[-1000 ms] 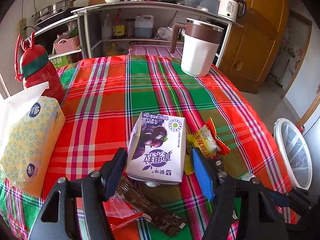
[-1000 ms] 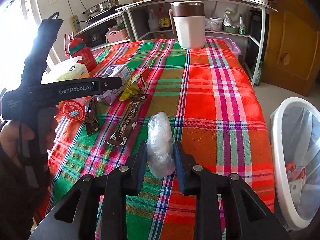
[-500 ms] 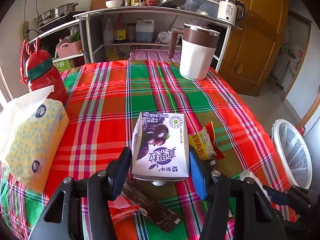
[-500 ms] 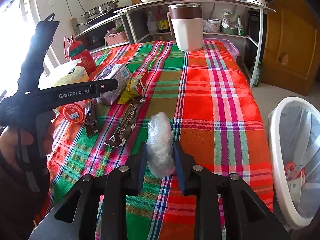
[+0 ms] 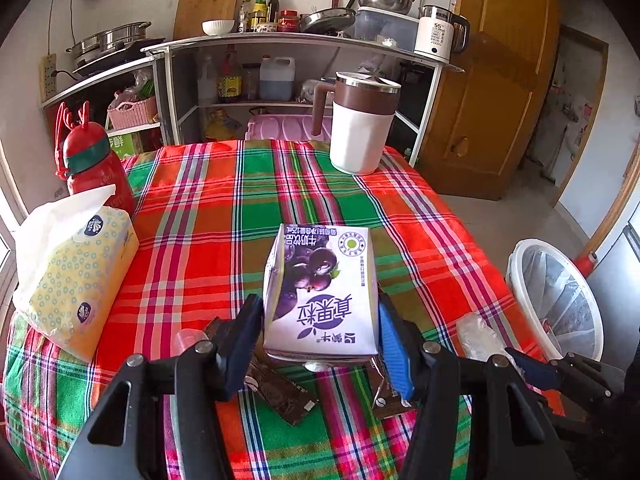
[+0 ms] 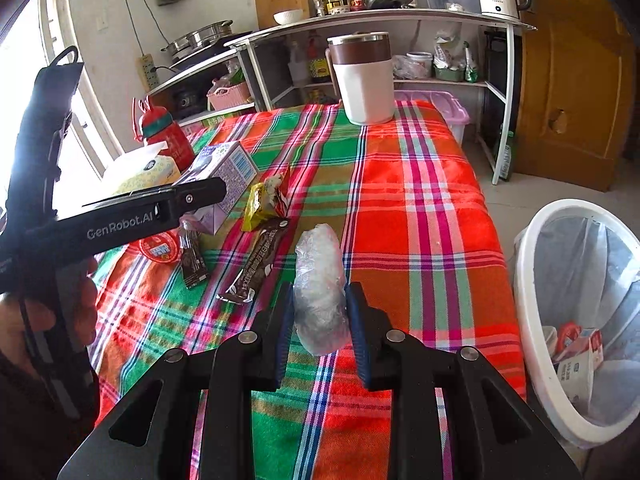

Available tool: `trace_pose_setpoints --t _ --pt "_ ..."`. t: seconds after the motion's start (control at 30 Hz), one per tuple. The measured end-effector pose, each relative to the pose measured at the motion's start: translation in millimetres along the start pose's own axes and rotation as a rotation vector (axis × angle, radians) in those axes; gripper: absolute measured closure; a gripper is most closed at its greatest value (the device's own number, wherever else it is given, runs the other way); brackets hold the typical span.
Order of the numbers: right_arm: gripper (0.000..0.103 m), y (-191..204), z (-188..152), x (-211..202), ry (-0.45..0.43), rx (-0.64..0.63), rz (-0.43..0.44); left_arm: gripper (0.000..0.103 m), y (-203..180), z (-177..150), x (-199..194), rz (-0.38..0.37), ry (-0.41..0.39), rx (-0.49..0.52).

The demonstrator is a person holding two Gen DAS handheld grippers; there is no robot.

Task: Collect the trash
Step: 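Carry the purple milk box and clear plastic bag over the trash bin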

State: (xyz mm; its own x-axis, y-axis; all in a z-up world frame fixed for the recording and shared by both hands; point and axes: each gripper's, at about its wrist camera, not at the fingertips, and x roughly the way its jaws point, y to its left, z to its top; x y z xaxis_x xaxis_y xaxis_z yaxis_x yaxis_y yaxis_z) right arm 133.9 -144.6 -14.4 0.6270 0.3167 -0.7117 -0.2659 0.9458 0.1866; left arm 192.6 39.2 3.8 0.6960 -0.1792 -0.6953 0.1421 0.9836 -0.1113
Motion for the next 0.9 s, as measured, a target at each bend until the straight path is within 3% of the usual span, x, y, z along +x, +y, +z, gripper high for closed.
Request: trace_pose_setpoints --t 0.9 --pt "0.075 -47.5 -15.4 -67.6 -0.108 0.111 -0.078 0.044 -86.2 -26.1 -47.8 -0.117 -0.052 0.091"
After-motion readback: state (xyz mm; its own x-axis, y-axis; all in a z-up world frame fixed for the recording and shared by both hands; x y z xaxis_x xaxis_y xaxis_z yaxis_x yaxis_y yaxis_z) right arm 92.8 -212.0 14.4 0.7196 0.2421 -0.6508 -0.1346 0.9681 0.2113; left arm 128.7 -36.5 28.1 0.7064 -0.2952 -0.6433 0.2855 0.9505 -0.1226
